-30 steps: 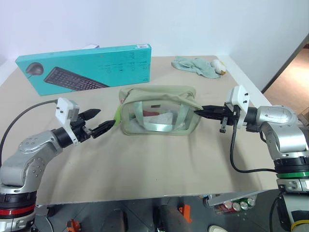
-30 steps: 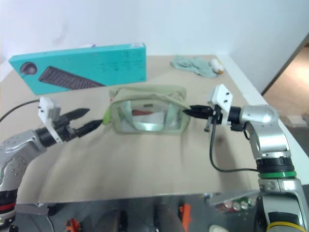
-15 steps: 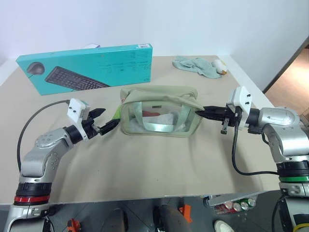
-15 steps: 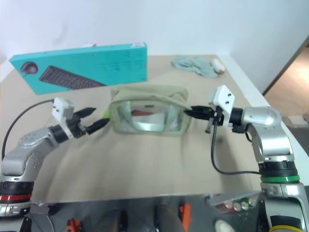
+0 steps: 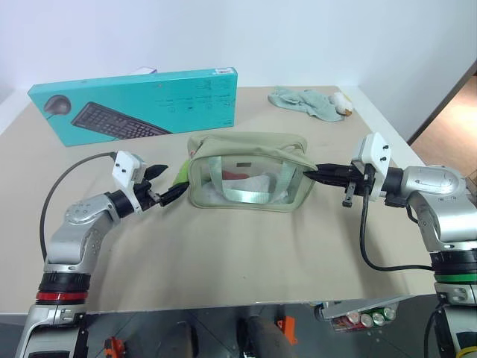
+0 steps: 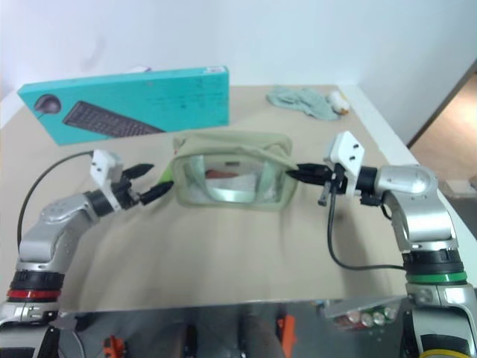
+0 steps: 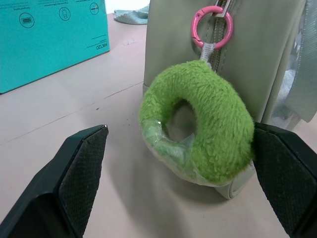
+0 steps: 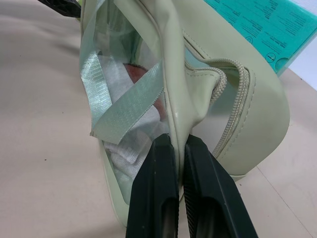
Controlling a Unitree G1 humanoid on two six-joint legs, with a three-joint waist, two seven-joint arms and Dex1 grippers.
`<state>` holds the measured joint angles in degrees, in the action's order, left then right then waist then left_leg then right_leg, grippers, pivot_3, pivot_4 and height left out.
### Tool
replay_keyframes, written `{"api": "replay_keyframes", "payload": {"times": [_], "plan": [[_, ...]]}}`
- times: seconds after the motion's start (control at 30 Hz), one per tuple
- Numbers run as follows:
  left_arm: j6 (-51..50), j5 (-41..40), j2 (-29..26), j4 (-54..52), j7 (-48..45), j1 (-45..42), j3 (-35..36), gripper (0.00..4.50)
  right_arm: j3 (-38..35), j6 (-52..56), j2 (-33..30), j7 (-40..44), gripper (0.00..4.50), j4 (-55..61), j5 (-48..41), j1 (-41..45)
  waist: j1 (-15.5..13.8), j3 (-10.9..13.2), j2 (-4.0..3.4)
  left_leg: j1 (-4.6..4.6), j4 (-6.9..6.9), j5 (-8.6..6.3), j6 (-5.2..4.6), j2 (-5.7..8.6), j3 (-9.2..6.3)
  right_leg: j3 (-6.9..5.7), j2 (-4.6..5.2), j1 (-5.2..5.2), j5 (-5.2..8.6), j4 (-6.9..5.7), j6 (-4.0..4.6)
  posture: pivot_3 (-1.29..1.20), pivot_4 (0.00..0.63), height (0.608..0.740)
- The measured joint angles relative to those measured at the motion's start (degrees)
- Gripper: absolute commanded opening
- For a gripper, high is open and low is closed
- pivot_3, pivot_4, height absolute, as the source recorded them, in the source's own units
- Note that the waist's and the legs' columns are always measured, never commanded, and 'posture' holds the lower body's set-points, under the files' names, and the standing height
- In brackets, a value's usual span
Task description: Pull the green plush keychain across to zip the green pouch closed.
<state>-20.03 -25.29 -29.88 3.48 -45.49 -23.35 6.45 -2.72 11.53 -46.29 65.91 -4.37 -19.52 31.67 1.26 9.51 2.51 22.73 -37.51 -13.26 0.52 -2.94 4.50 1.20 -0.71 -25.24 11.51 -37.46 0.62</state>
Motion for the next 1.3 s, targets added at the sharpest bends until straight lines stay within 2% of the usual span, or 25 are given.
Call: {"api": "replay_keyframes", "payload": {"times": [0.23, 0.33, 0.37, 0.67, 0.87, 1.3], "plan": [[2.3, 0.9, 1.7, 1.9, -0.5, -2.0, -1.1, 1.23, 0.0, 0.0, -0.2, -0.2, 0.0, 0.4, 0.0, 0.0, 0.0, 0.0, 0.0, 0.01, 0.0, 0.0, 0.0, -0.01, 0.0, 0.02, -0.02, -0.01, 0.0, 0.0, 0.0, 0.0, 0.15, 0.74], [3.6, 1.7, 1.8, 3.0, -0.4, -2.5, -1.1, 0.23, 0.0, 0.1, -0.2, -0.2, 0.0, 0.6, 0.0, -0.1, 0.0, 0.0, 0.0, 0.01, 0.0, 0.0, 0.0, -0.01, -0.02, 0.0, -0.02, -0.01, 0.0, 0.0, 0.0, 0.0, 0.15, 0.74], [3.7, 1.7, 1.8, 3.2, -0.4, -2.6, -1.1, 0.03, 0.0, 0.1, -0.2, -0.2, 0.0, 0.6, 0.0, -0.2, 0.0, 0.0, 0.0, 0.01, 0.0, 0.0, 0.0, -0.01, -0.03, -0.01, -0.02, 0.0, 0.0, 0.0, 0.0, 0.0, 0.15, 0.74], [3.2, -2.1, 1.7, 3.6, -1.2, -8.0, 2.4, 0.03, 0.0, 0.1, -0.7, -0.2, 0.0, 0.6, 0.0, -0.3, 0.0, 0.0, 0.0, 0.06, -0.02, 0.0, 0.0, 0.0, -0.03, -0.04, -0.01, -0.01, 0.0, 0.01, -0.01, 0.0, 0.15, 0.74], [-2.0, -6.7, 1.3, -0.8, -2.7, -12.0, 2.7, 0.03, 0.0, 0.1, -1.0, -0.2, 0.0, 0.6, 0.0, -0.4, 0.0, 0.0, 0.0, 0.08, -0.02, 0.0, 0.0, 0.03, -0.03, -0.04, 0.01, -0.01, 0.0, 0.02, -0.04, 0.0, 0.15, 0.74], [-3.4, -7.1, 4.5, -2.5, -4.7, -20.8, -2.1, 0.03, 0.0, 0.1, -1.8, 0.0, 0.0, 0.6, 0.0, -0.4, -0.1, 0.0, 0.01, 0.15, -0.04, 0.0, 0.01, 0.07, -0.05, -0.06, 0.01, -0.02, 0.0, 0.05, -0.05, 0.0, 0.15, 0.74]]}}
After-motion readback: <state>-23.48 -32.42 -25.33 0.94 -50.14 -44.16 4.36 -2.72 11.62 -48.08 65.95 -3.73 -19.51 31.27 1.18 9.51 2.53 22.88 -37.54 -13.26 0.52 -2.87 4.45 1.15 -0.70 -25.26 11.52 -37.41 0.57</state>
